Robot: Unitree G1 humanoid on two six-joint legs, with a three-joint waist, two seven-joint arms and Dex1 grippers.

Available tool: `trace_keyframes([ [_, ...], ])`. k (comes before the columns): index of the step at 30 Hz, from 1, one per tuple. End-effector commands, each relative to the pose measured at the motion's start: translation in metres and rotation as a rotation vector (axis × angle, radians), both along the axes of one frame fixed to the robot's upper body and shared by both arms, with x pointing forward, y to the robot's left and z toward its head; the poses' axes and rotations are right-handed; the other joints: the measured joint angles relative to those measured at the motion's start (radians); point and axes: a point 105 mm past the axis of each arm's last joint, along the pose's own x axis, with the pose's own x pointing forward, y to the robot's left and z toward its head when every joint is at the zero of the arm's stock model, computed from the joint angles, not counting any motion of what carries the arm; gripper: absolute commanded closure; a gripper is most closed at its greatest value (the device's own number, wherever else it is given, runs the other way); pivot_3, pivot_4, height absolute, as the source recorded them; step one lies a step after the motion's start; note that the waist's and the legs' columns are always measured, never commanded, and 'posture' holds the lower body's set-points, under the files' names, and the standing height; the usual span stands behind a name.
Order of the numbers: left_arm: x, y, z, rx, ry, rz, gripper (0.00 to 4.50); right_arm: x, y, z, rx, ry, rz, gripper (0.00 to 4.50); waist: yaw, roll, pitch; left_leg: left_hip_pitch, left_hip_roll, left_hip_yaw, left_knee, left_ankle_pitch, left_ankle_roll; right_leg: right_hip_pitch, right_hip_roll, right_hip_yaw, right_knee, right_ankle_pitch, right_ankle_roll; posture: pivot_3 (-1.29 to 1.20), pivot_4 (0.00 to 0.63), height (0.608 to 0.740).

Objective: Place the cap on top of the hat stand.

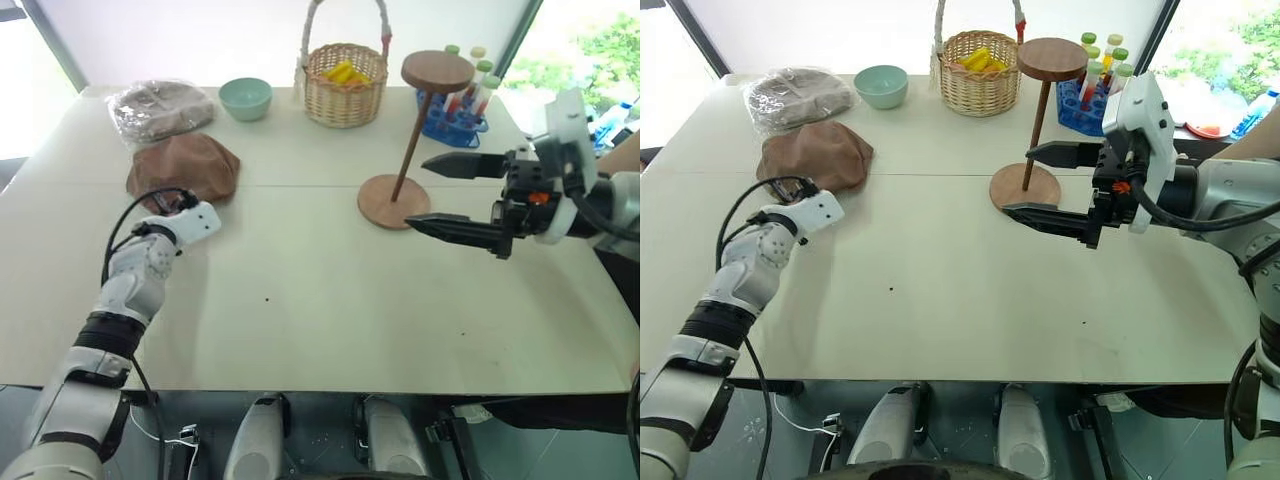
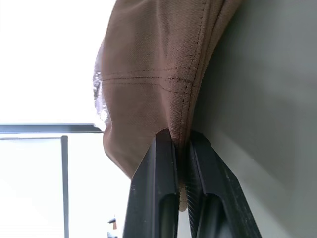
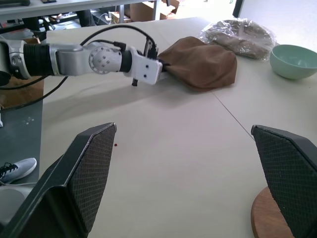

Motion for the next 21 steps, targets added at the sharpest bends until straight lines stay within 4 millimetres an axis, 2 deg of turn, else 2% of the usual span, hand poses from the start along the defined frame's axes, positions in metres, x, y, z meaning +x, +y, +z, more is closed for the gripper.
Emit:
trace_keyframes([
  [1,0.002,0.004,0.018,0.006,-0.055,-0.011,4.44,-0.005,-0.006,0.013,0.021,-0.026,-0.011,0.00,0.001,0.000,0.000,0.000,0.000,0.000,0.000,0.000,0.000,0.000,0.000,0.000,0.000,0.000,0.000,0.00,0.150,0.740],
  [4,0.005,0.002,0.040,0.013,-0.115,-0.034,4.44,-0.003,-0.014,0.020,0.026,-0.040,-0.041,0.00,0.001,-0.001,0.000,0.000,0.000,0.000,0.000,0.000,0.000,0.000,0.000,0.000,0.000,0.000,0.000,0.00,0.150,0.740],
  [8,0.008,0.001,0.078,0.034,-0.219,-0.072,4.44,0.005,-0.027,0.030,0.029,-0.099,-0.116,0.00,0.000,-0.001,0.001,-0.001,0.000,0.000,0.000,0.000,0.000,0.000,0.000,0.000,0.000,0.000,0.000,0.00,0.150,0.740],
  [13,0.010,-0.005,0.119,0.040,-0.329,-0.118,4.44,0.004,-0.037,0.032,0.020,-0.110,-0.144,0.00,0.000,-0.001,0.001,-0.001,0.000,0.000,0.000,0.000,0.000,-0.001,0.000,0.000,-0.001,0.001,0.001,0.00,0.150,0.740],
  [18,0.005,-0.034,0.202,-0.041,-0.553,-0.239,4.44,0.005,-0.062,0.040,0.017,-0.106,-0.235,0.00,0.002,-0.004,0.002,-0.003,0.000,0.000,0.001,0.000,0.000,-0.001,0.000,-0.001,-0.001,0.001,0.003,0.00,0.150,0.740],
  [21,0.000,-0.056,0.237,-0.092,-0.647,-0.327,4.44,0.002,-0.072,0.050,0.052,-0.111,-0.266,0.00,0.001,-0.004,0.002,-0.005,0.000,0.000,0.002,0.000,0.000,-0.002,0.000,0.000,-0.002,0.003,0.004,0.00,0.150,0.740],
])
